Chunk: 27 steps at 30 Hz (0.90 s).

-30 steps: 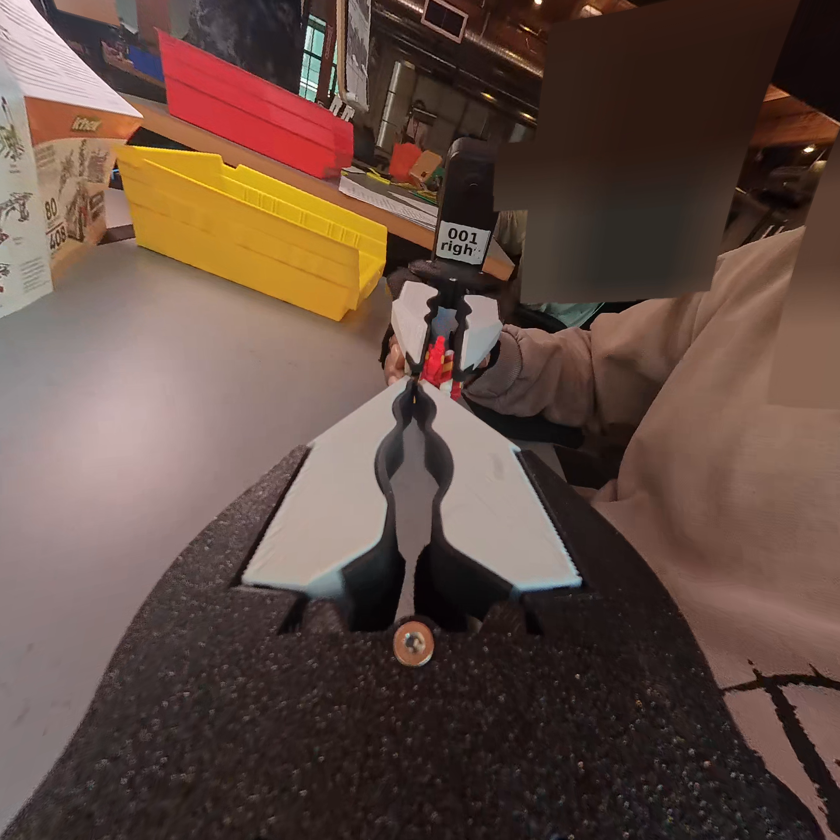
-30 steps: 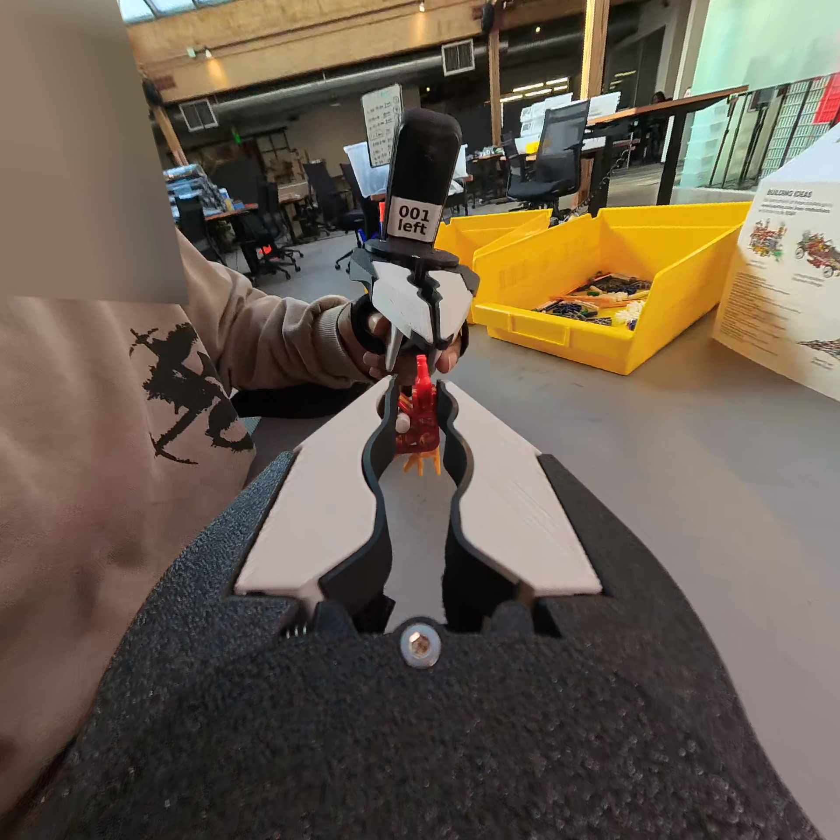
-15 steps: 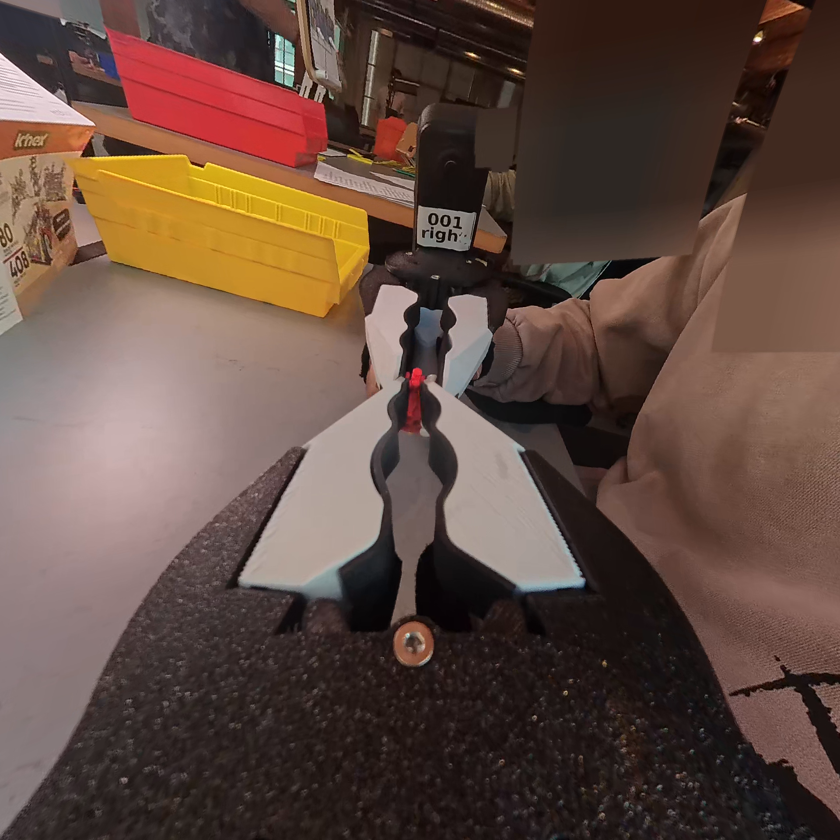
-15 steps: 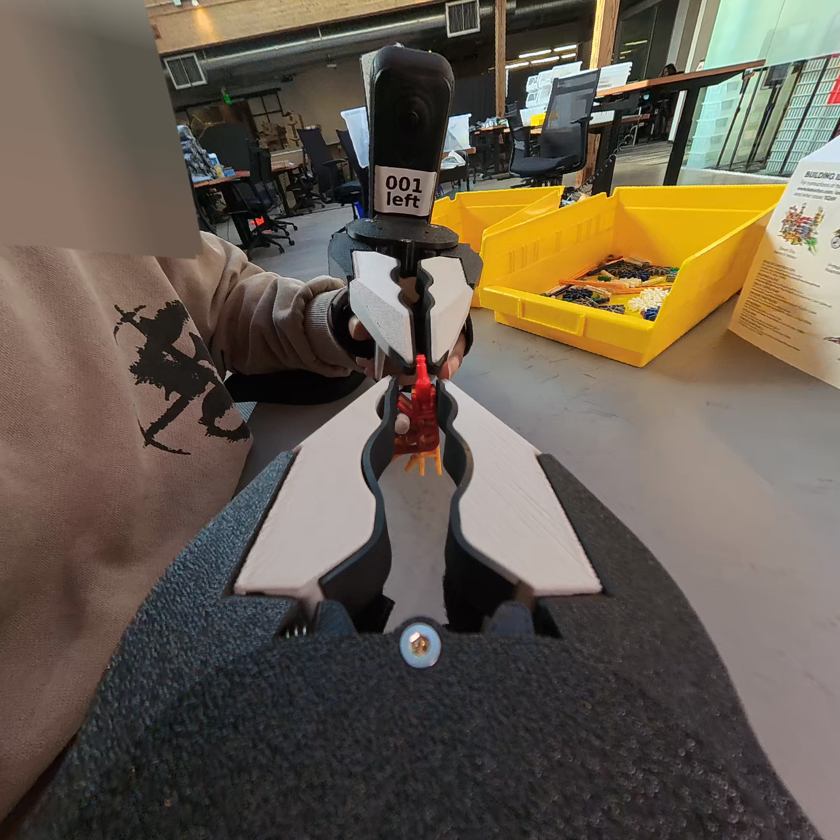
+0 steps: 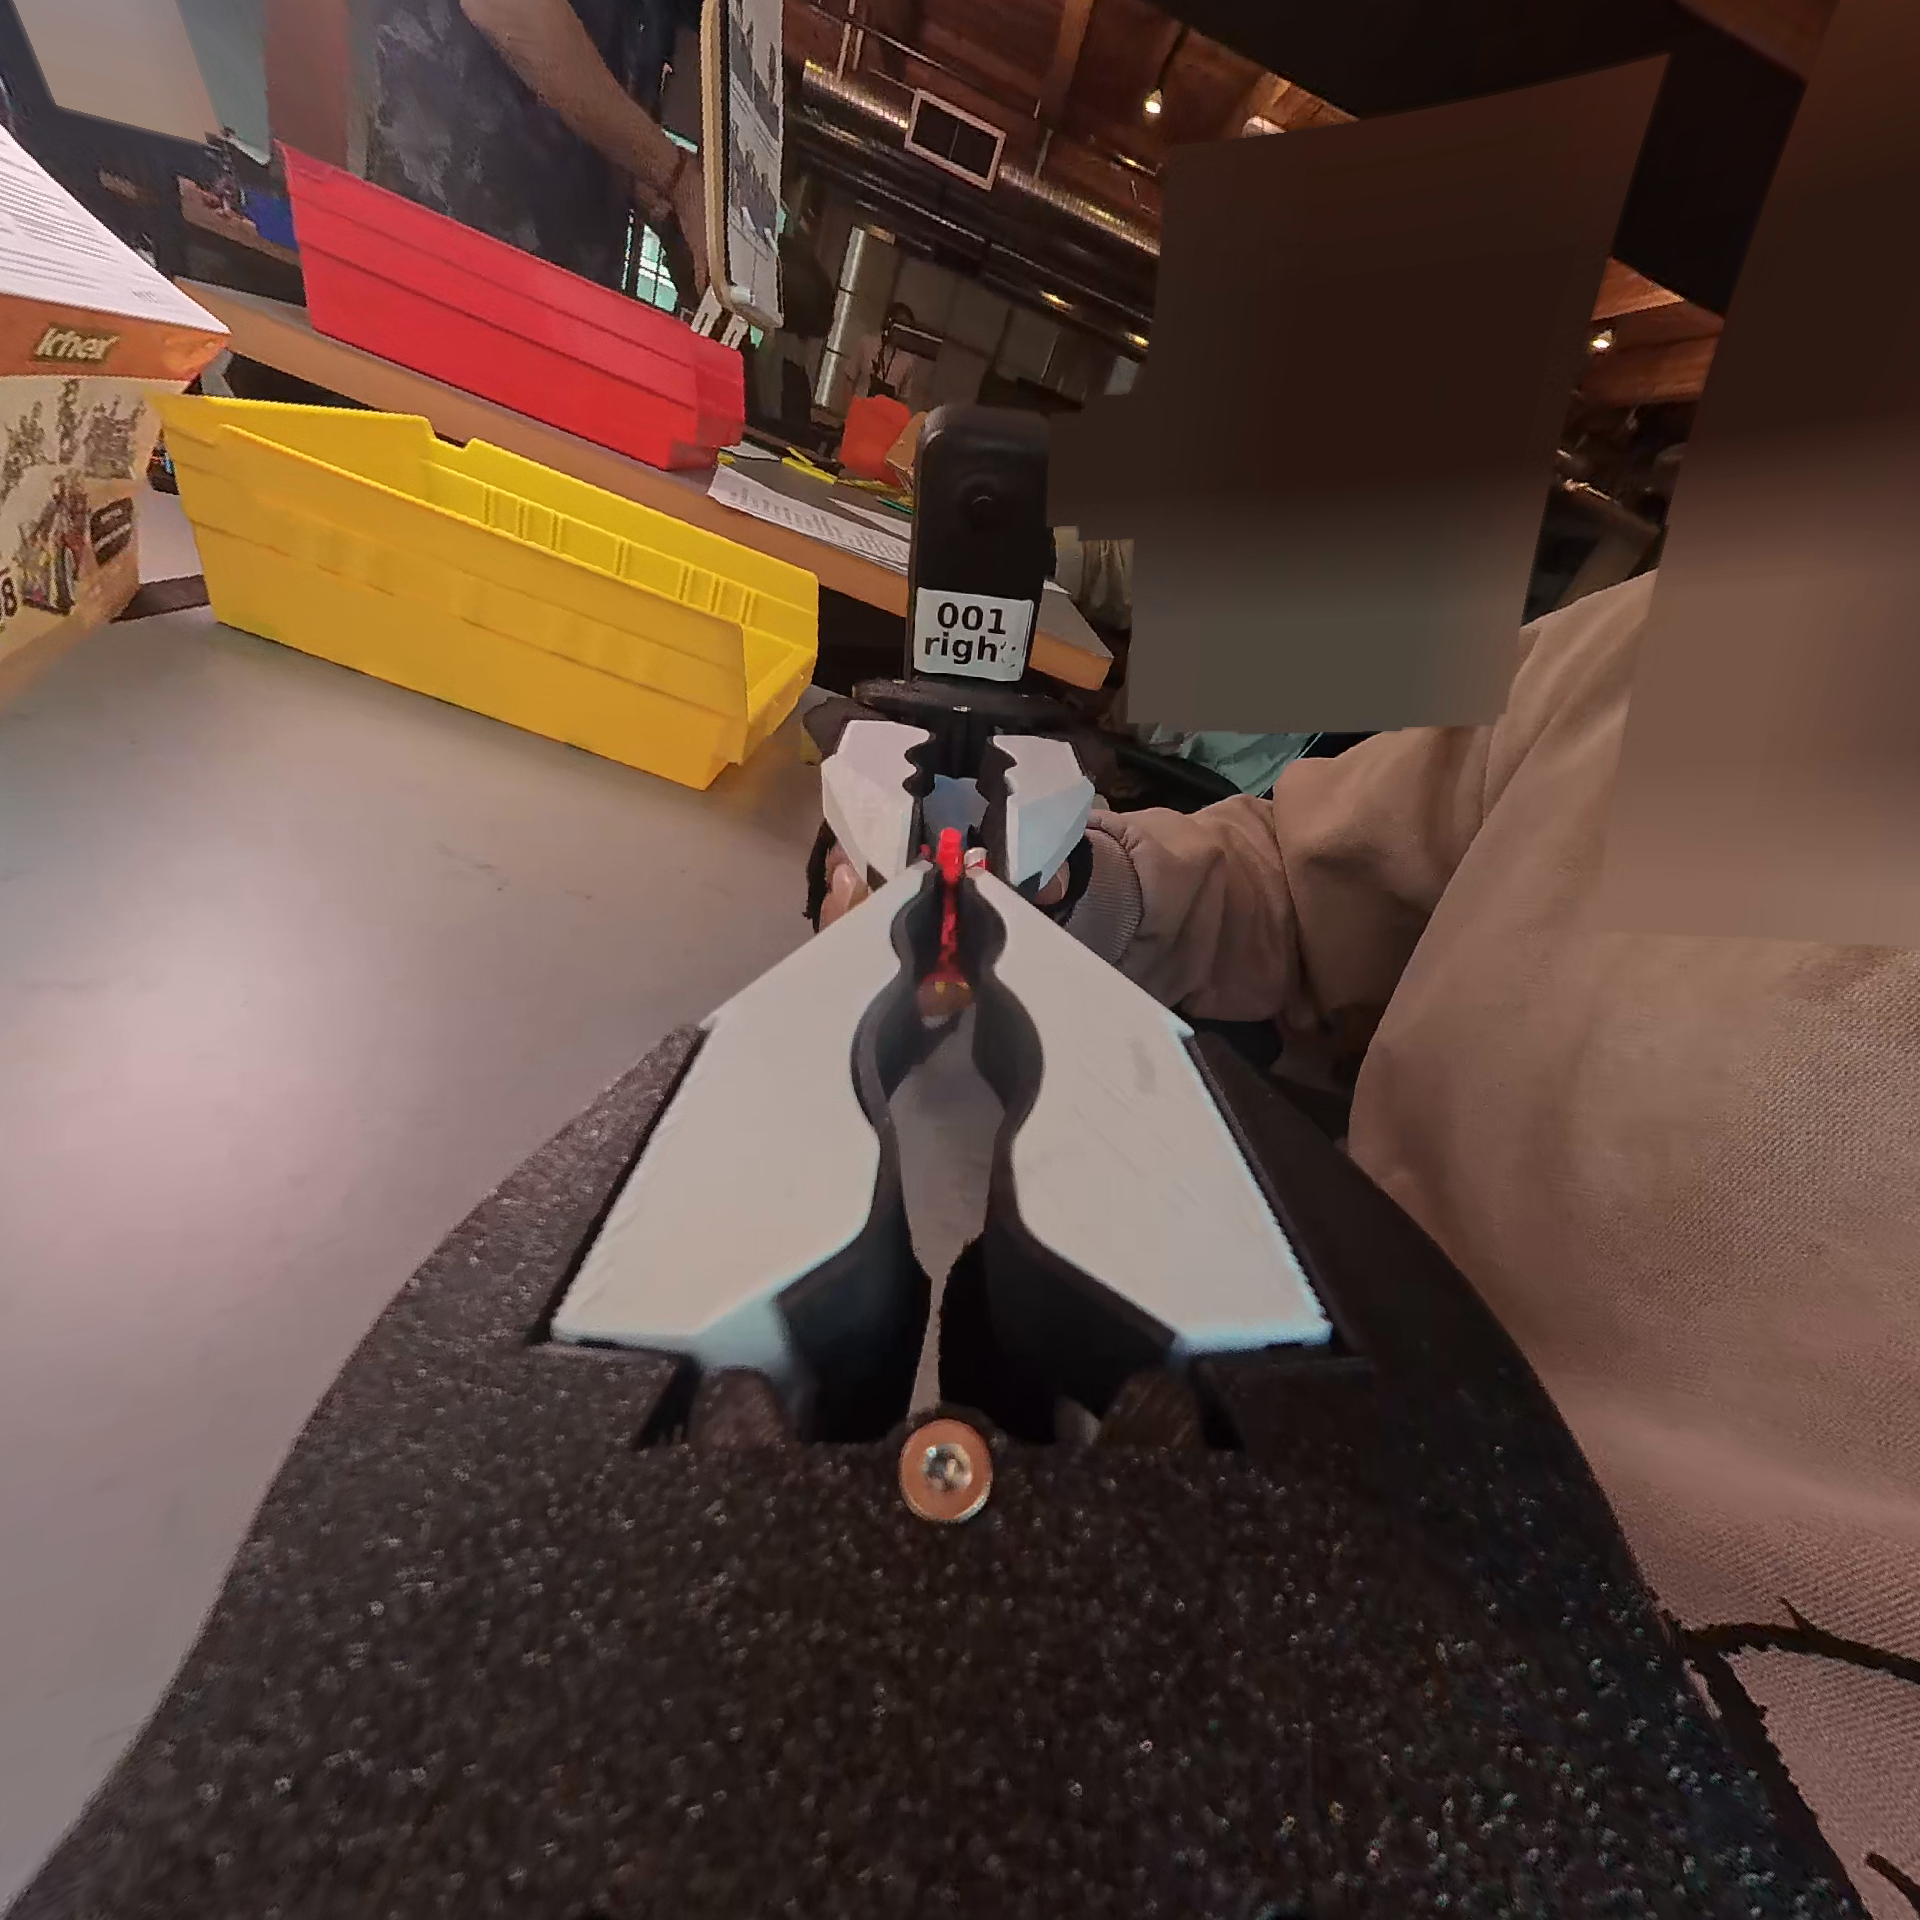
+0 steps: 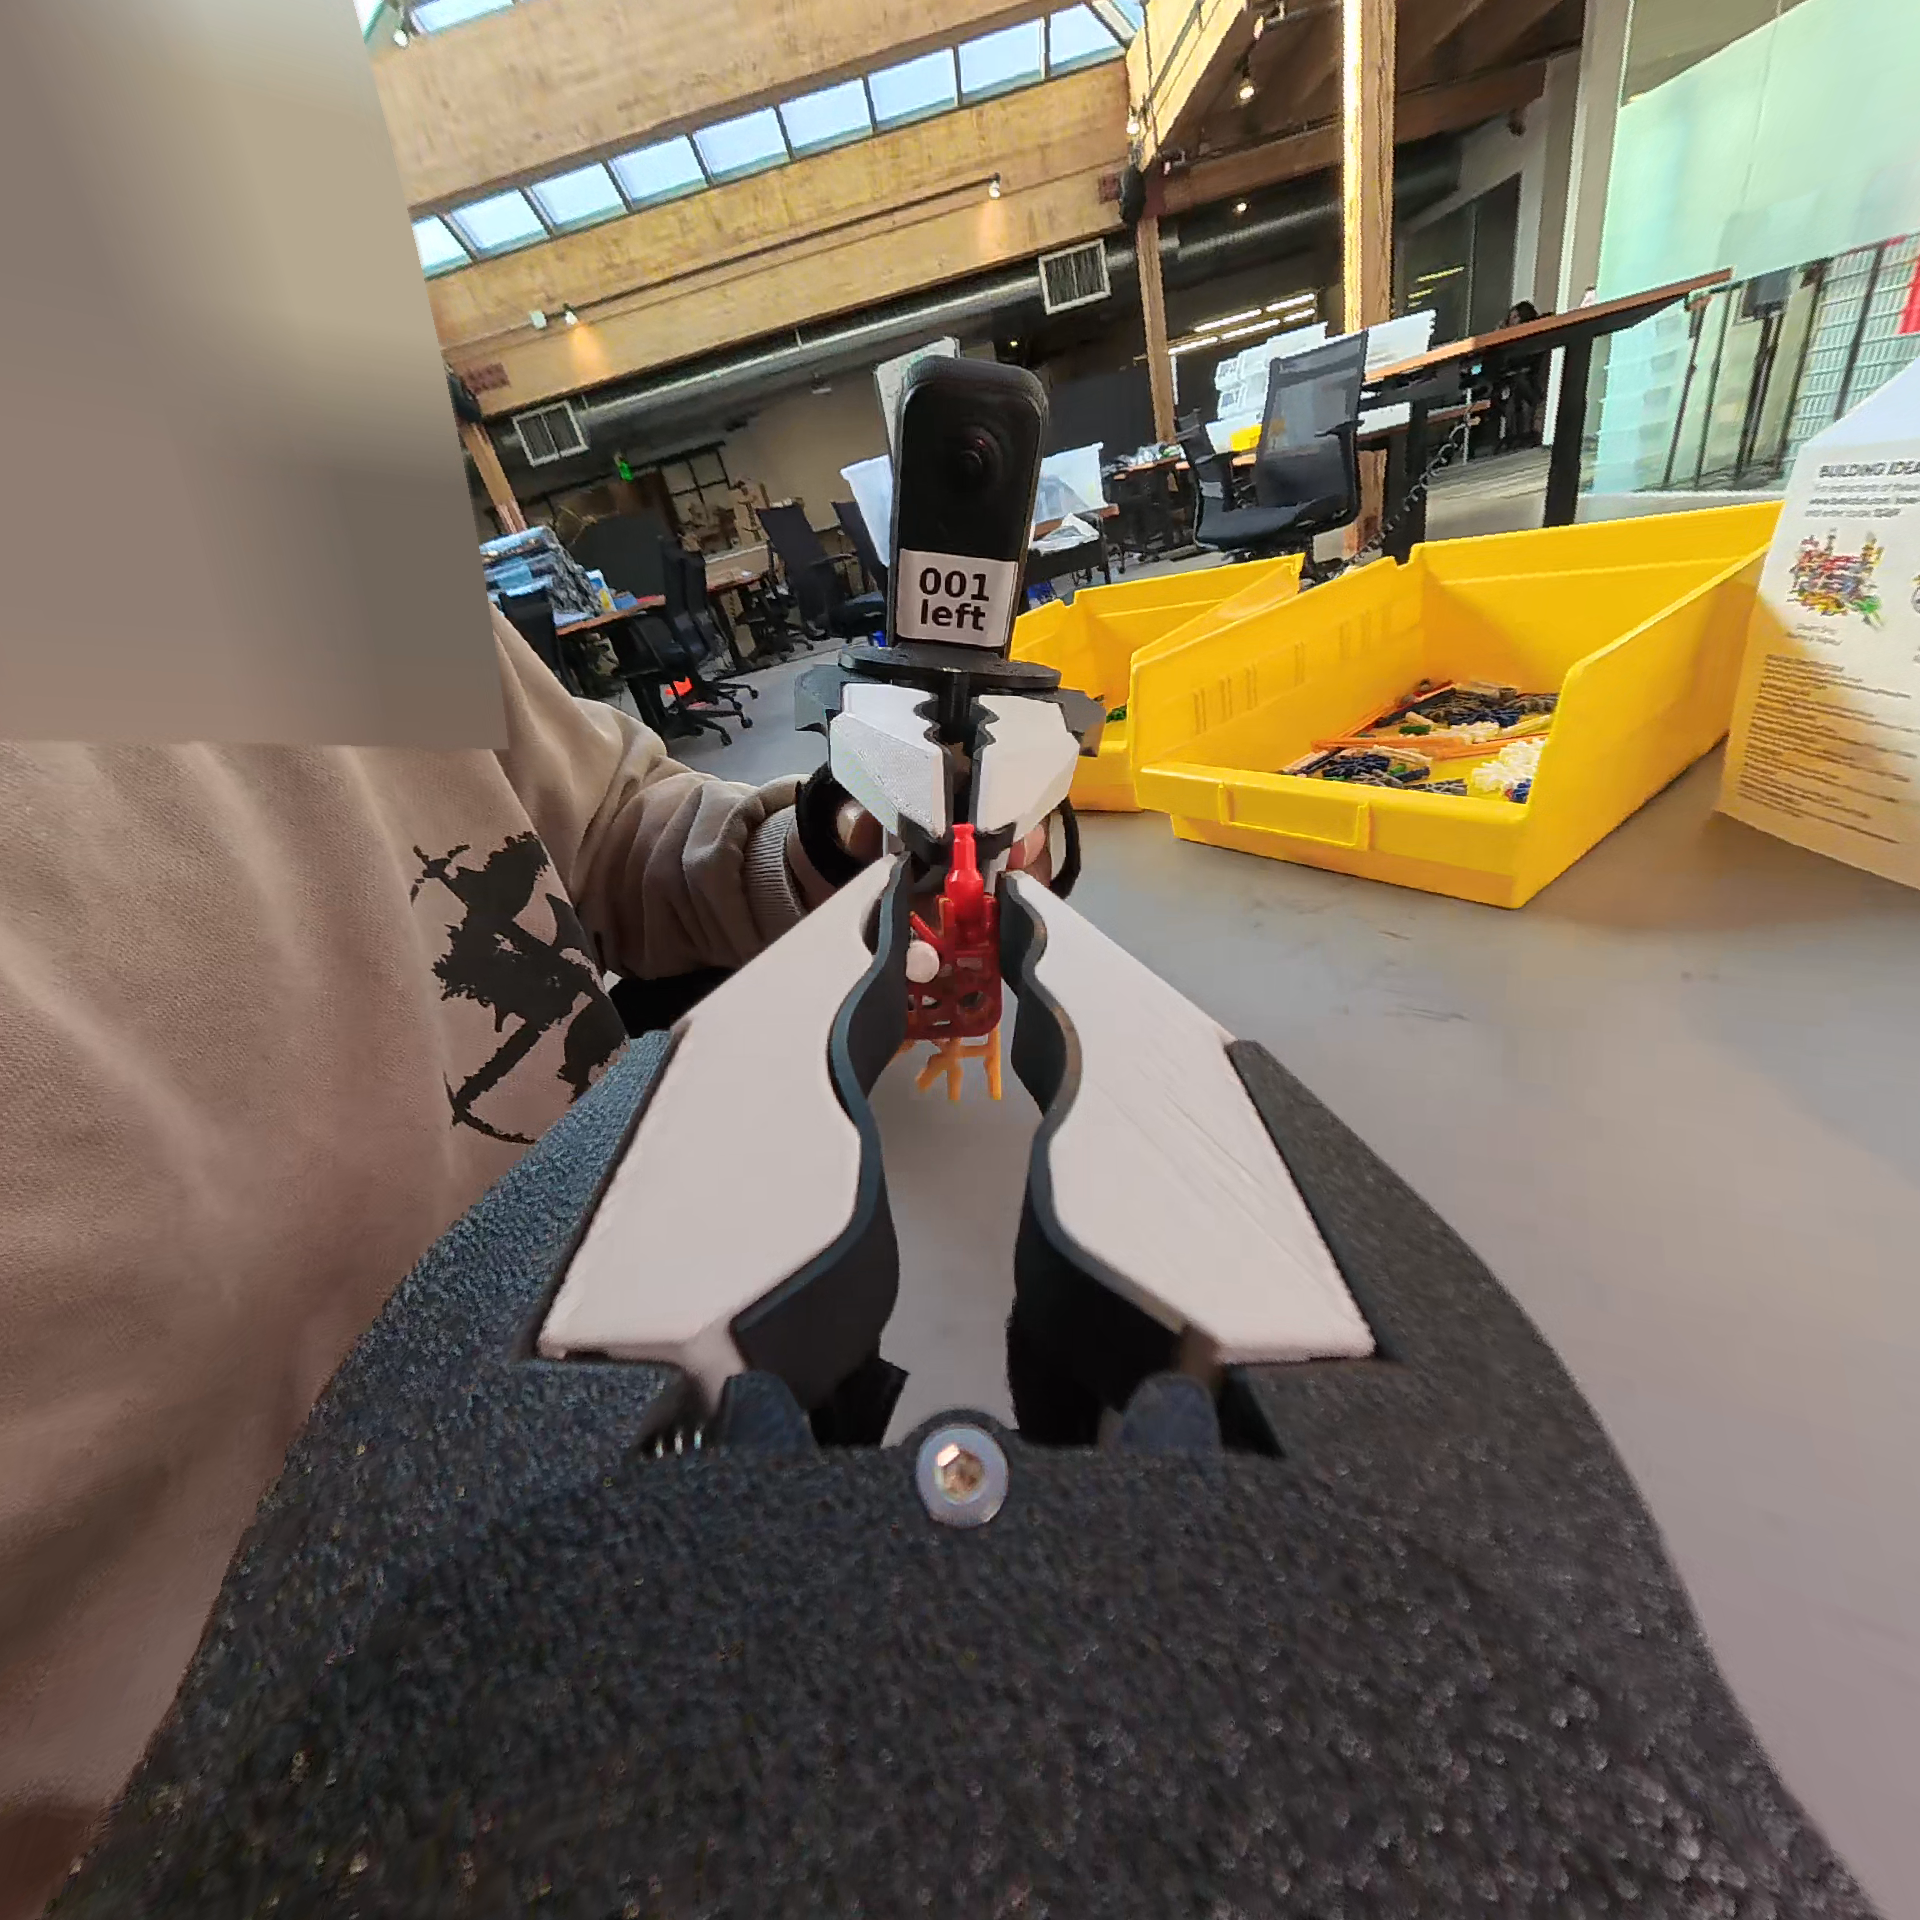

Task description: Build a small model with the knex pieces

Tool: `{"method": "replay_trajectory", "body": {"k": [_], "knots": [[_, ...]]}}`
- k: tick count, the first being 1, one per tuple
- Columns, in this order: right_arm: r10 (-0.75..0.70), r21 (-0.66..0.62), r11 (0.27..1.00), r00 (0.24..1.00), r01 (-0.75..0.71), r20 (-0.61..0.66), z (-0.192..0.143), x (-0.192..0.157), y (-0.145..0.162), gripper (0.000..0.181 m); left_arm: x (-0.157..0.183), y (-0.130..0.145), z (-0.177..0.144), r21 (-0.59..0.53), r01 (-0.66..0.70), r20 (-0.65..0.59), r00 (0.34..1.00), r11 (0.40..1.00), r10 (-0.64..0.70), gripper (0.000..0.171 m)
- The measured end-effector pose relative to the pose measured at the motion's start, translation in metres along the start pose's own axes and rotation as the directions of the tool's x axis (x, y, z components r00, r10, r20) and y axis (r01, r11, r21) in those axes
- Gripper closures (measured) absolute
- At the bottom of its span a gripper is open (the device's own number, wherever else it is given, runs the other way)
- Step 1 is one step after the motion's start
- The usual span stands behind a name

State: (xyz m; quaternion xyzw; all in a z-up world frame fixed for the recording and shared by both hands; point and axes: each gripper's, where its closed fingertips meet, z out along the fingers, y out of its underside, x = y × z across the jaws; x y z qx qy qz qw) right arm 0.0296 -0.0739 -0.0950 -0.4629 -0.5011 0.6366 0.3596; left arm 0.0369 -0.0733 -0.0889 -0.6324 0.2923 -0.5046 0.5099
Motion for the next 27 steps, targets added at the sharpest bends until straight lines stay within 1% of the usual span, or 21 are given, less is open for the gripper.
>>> {"method": "replay_trajectory", "body": {"k": [5, 8, 10, 12, 18, 20, 24, 27], "knots": [[0.028, -0.018, 0.999, 0.999, -0.028, 0.036, -0.001, -0.003, 0.006, 0.169, 0.002, 0.008, -0.001, -0.023, -0.003, -0.017, 1.0, 1.0, 0.003, 0.171], [0.024, -0.046, 0.999, 0.999, -0.022, 0.032, -0.001, -0.002, 0.011, 0.169, 0.0, 0.013, -0.001, -0.042, 0.003, -0.015, 1.0, 0.999, -0.004, 0.171], [0.019, -0.087, 0.996, 1.0, -0.018, 0.006, 0.0, 0.003, 0.018, 0.169, -0.007, 0.02, -0.001, -0.08, 0.019, 0.009, 1.0, 0.997, -0.018, 0.17], [-0.031, -0.141, 0.99, 0.999, 0.025, -0.036, 0.001, 0.007, 0.026, 0.168, -0.011, 0.023, -0.001, -0.088, 0.021, 0.026, 0.999, 0.996, -0.019, 0.169], [-0.047, -0.158, 0.987, 0.997, 0.038, -0.057, 0.004, 0.008, 0.026, 0.168, -0.011, 0.02, 0.001, -0.052, 0.019, 0.025, 1.0, 0.998, -0.017, 0.168], [-0.051, -0.149, 0.988, 0.997, 0.042, -0.055, 0.005, 0.006, 0.025, 0.168, -0.009, 0.019, 0.002, -0.053, 0.007, 0.022, 1.0, 0.999, -0.006, 0.168], [-0.053, -0.133, 0.99, 0.997, 0.046, -0.047, 0.004, 0.003, 0.022, 0.169, -0.007, 0.02, 0.0, -0.098, -0.04, 0.032, 0.999, 0.994, 0.043, 0.171], [-0.022, -0.105, 0.994, 0.999, 0.019, -0.034, 0.002, 0.004, 0.018, 0.169, -0.008, 0.02, -0.002, -0.094, -0.015, 0.026, 1.0, 0.995, 0.018, 0.171]]}}
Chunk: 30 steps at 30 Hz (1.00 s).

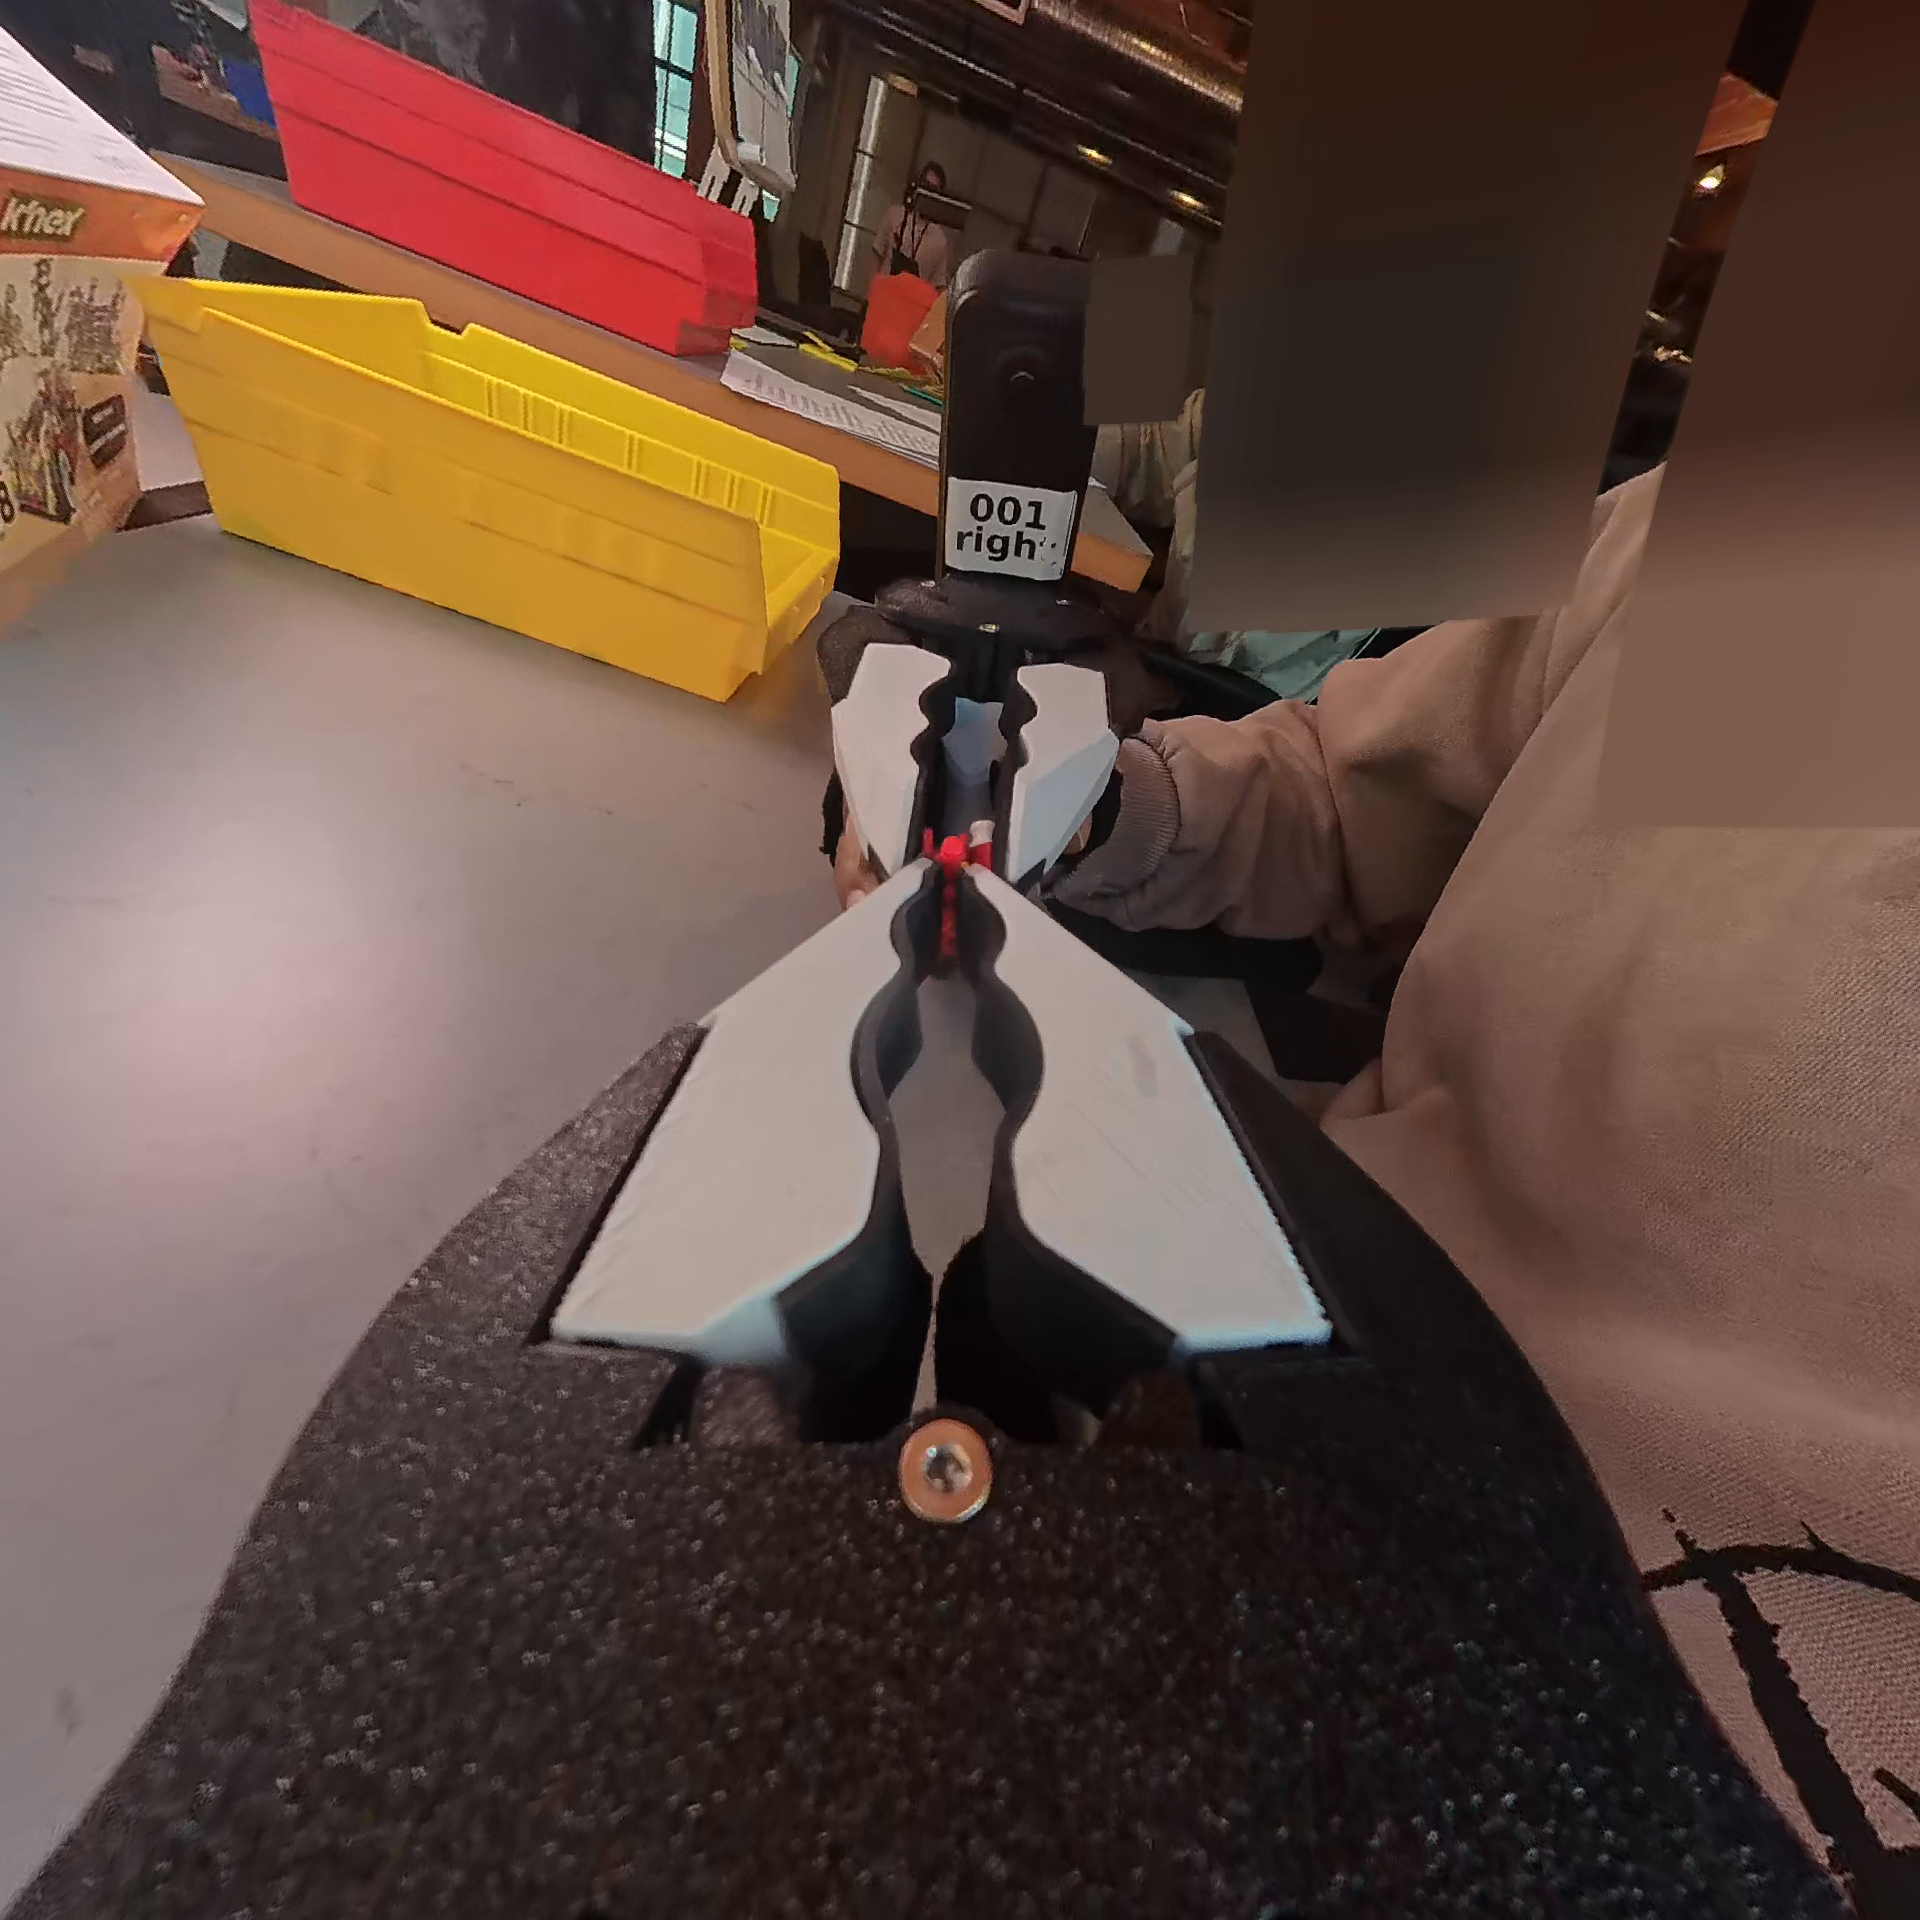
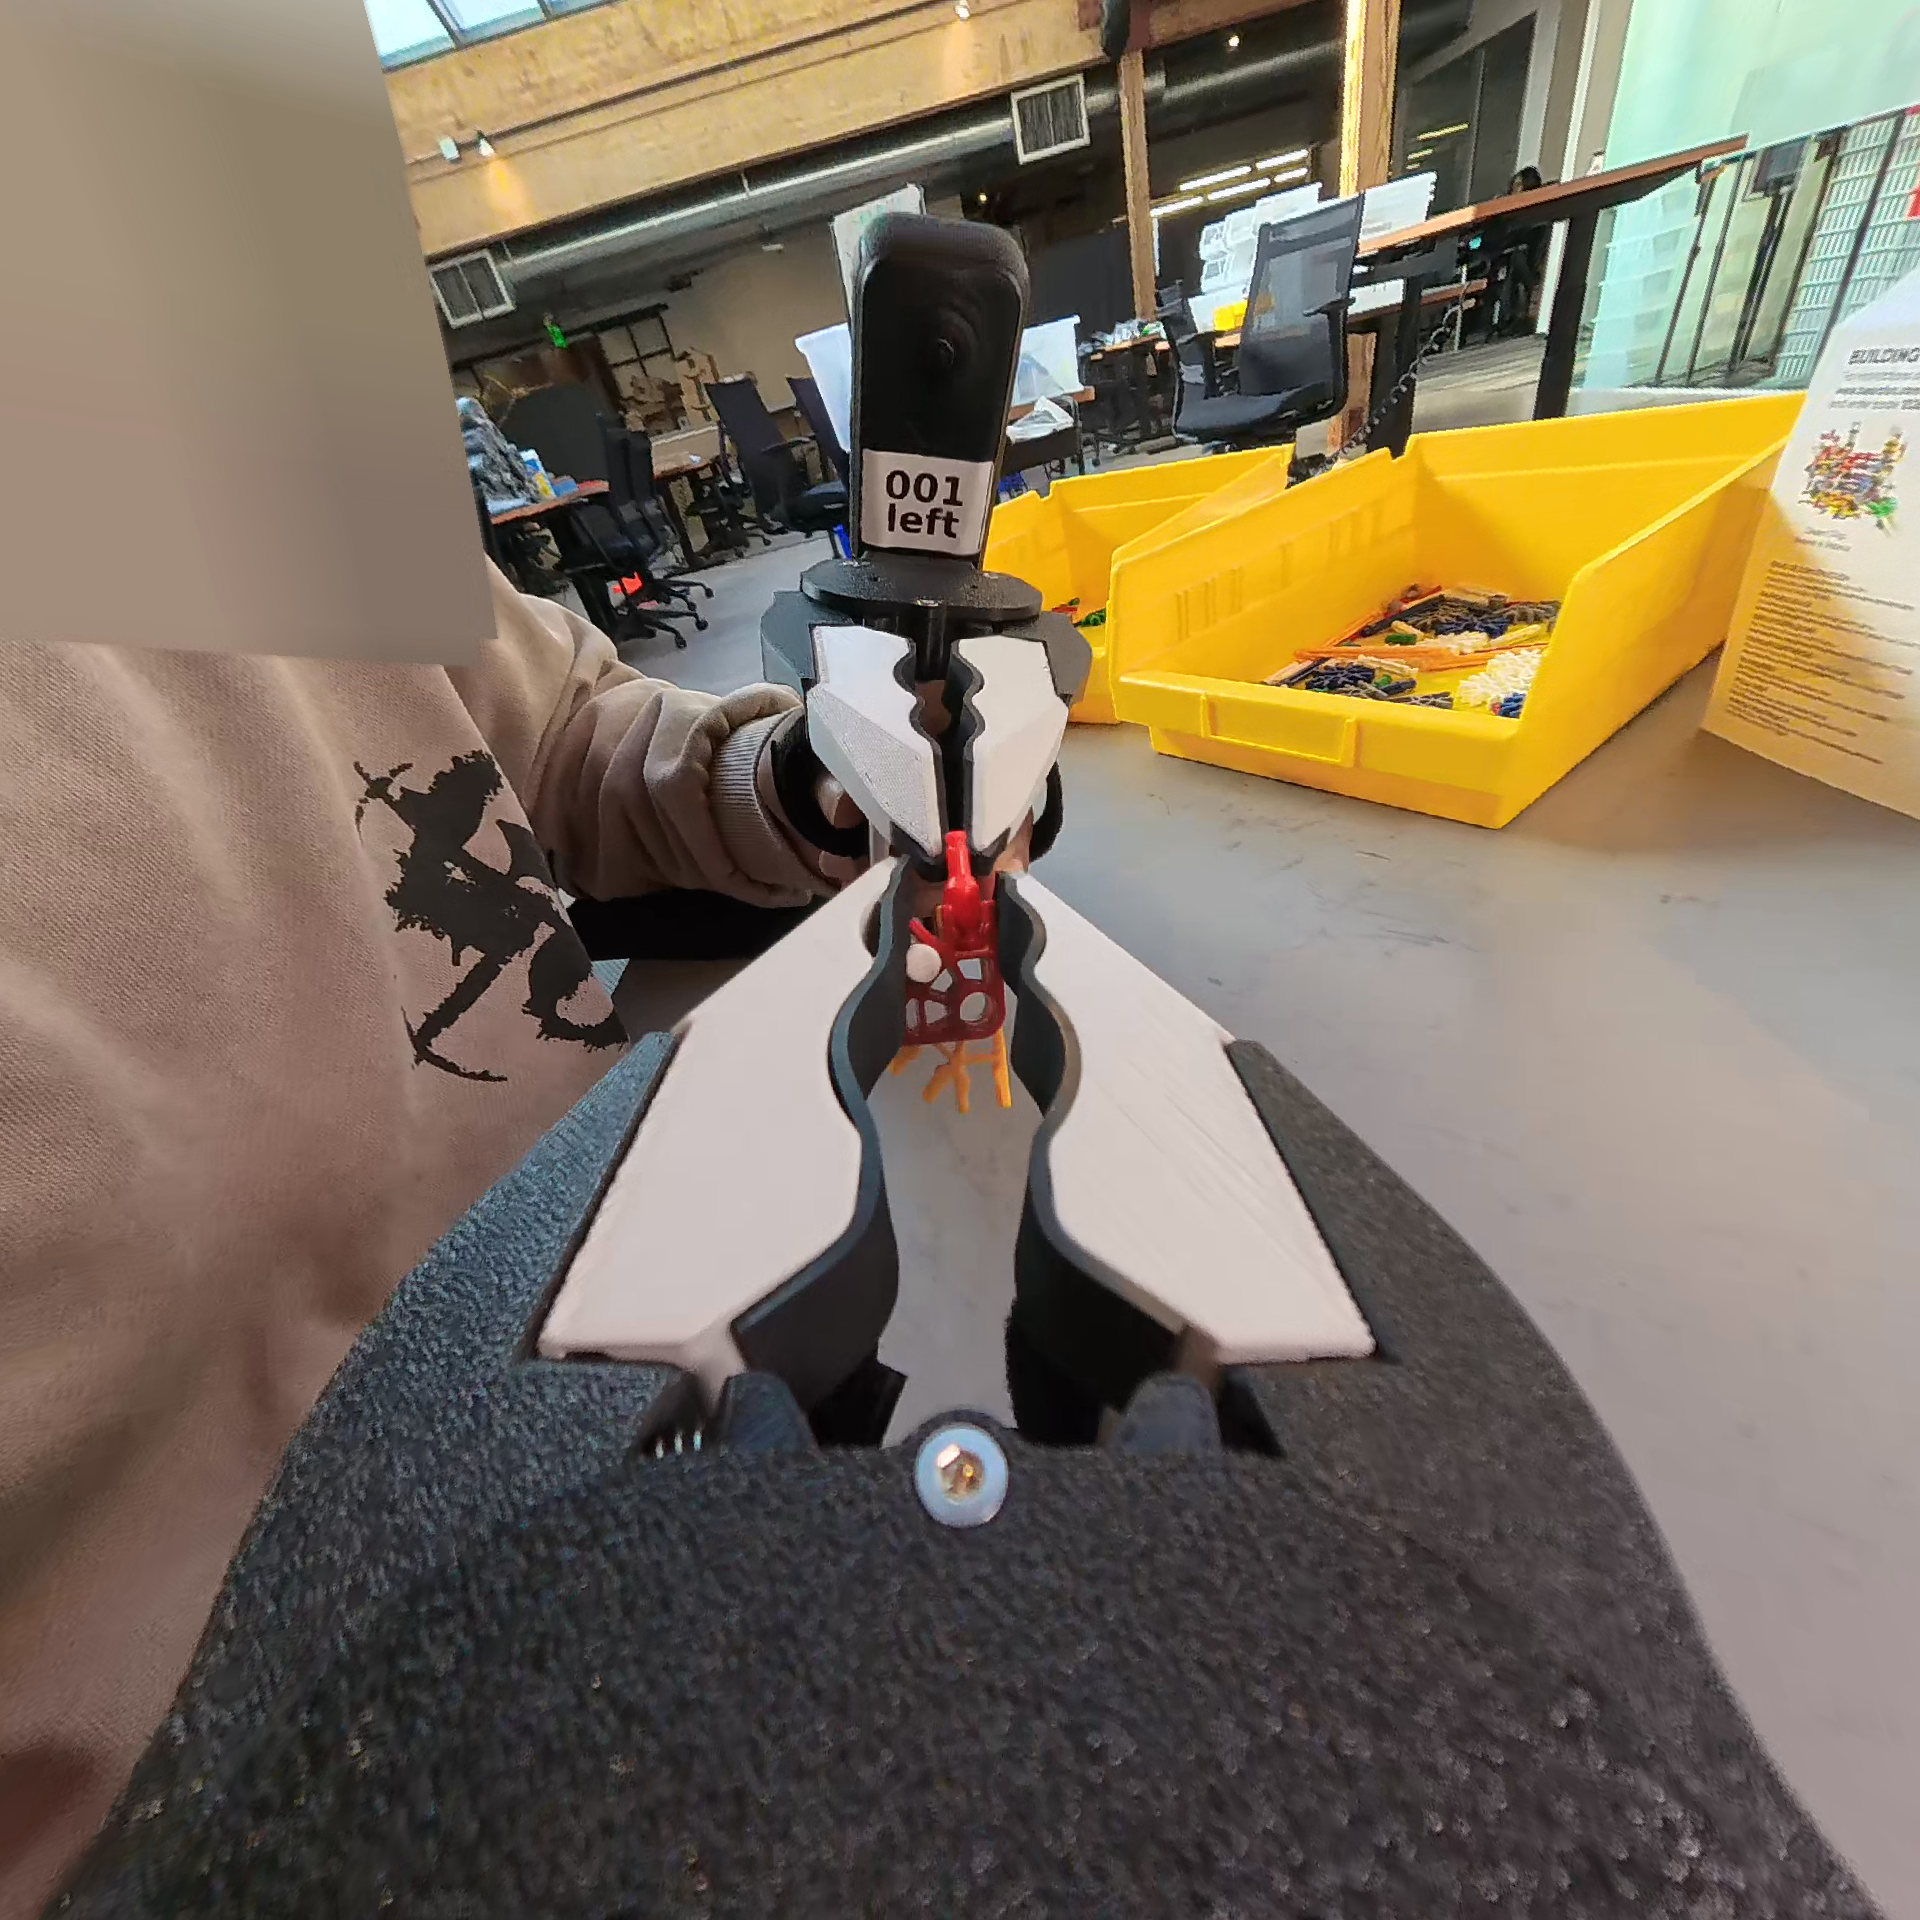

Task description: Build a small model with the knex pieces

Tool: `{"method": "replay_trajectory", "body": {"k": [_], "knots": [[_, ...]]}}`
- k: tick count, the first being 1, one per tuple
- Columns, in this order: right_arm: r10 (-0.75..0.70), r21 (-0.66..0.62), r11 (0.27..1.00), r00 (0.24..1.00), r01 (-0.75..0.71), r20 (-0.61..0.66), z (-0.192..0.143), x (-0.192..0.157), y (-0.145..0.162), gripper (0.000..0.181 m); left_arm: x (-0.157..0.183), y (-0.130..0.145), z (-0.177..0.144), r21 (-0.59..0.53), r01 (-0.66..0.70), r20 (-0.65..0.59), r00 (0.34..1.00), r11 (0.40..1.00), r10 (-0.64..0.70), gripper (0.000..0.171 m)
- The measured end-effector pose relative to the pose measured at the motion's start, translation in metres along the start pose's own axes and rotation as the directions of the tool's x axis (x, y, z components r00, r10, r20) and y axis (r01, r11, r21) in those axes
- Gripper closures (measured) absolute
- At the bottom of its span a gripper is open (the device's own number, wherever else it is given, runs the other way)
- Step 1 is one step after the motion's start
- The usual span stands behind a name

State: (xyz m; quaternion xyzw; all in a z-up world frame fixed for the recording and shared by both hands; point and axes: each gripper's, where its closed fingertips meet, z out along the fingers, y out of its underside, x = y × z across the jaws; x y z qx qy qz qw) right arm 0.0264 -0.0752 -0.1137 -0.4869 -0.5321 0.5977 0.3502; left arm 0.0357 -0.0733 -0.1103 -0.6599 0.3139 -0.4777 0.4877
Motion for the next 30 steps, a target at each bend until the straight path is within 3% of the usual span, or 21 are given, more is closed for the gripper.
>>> {"method": "replay_trajectory", "body": {"k": [9, 11, 12, 14, 17, 19, 21, 22, 24, 25, 26, 28, 30], "knots": [[0.043, -0.016, 0.999, 0.998, -0.042, 0.053, -0.004, -0.004, 0.005, 0.168, 0.002, 0.006, -0.004, -0.008, 0.051, -0.045, 0.998, 0.999, -0.051, 0.17], [0.114, 0.143, 0.983, 0.993, -0.111, -0.009, -0.04, 0.02, -0.022, 0.17, -0.017, -0.005, -0.031, 0.075, 0.09, 0.012, 0.996, 0.993, -0.091, 0.171], [0.068, 0.116, 0.991, 0.996, -0.062, -0.052, -0.045, 0.025, -0.02, 0.17, -0.023, -0.005, -0.034, 0.071, 0.071, 0.044, 0.996, 0.995, -0.075, 0.171], [-0.024, 0.006, 1.0, 1.0, 0.024, 0.007, -0.014, 0.0, -0.003, 0.168, -0.026, 0.002, -0.023, 0.001, 0.017, 0.074, 0.997, 1.0, -0.017, 0.171], [-0.034, -0.03, 0.999, 0.999, 0.034, -0.031, -0.014, 0.013, -0.001, 0.168, -0.056, -0.005, -0.04, 0.002, -0.029, 0.218, 0.976, 1.0, 0.027, 0.17], [-0.042, -0.041, 0.998, 0.995, 0.039, -0.086, -0.021, 0.024, 0.001, 0.168, -0.086, -0.016, -0.069, 0.014, -0.09, 0.393, 0.916, 0.996, 0.077, 0.169], [-0.034, -0.065, 0.997, 0.996, 0.028, -0.088, -0.02, 0.023, 0.006, 0.168, -0.115, -0.03, -0.105, -0.046, -0.193, 0.596, 0.782, 0.98, 0.182, 0.169], [-0.037, -0.066, 0.997, 0.995, 0.031, -0.088, -0.019, 0.022, 0.007, 0.168, -0.131, -0.037, -0.125, -0.108, -0.229, 0.692, 0.681, 0.967, 0.239, 0.169], [-0.017, -0.068, 0.998, 0.998, 0.012, -0.067, -0.015, 0.018, 0.008, 0.168, -0.165, -0.049, -0.173, -0.232, -0.246, 0.852, 0.415, 0.941, 0.318, 0.168], [-0.004, -0.066, 0.998, 0.998, 0.0, -0.065, -0.014, 0.019, 0.009, 0.167, -0.177, -0.051, -0.193, -0.266, -0.233, 0.891, 0.31, 0.935, 0.331, 0.162], [0.005, -0.068, 0.998, 0.998, -0.009, -0.063, -0.013, 0.019, 0.01, 0.167, -0.186, -0.05, -0.204, -0.278, -0.209, 0.907, 0.266, 0.938, 0.328, 0.142], [0.012, -0.084, 0.996, 0.998, -0.017, -0.062, -0.011, 0.018, 0.015, 0.167, -0.192, -0.044, -0.203, -0.236, -0.185, 0.911, 0.3, 0.954, 0.283, 0.123], [0.002, -0.081, 0.997, 0.997, -0.008, -0.076, -0.011, 0.019, 0.014, 0.167, -0.185, -0.043, -0.187, -0.158, -0.209, 0.887, 0.399, 0.965, 0.232, 0.114]]}}
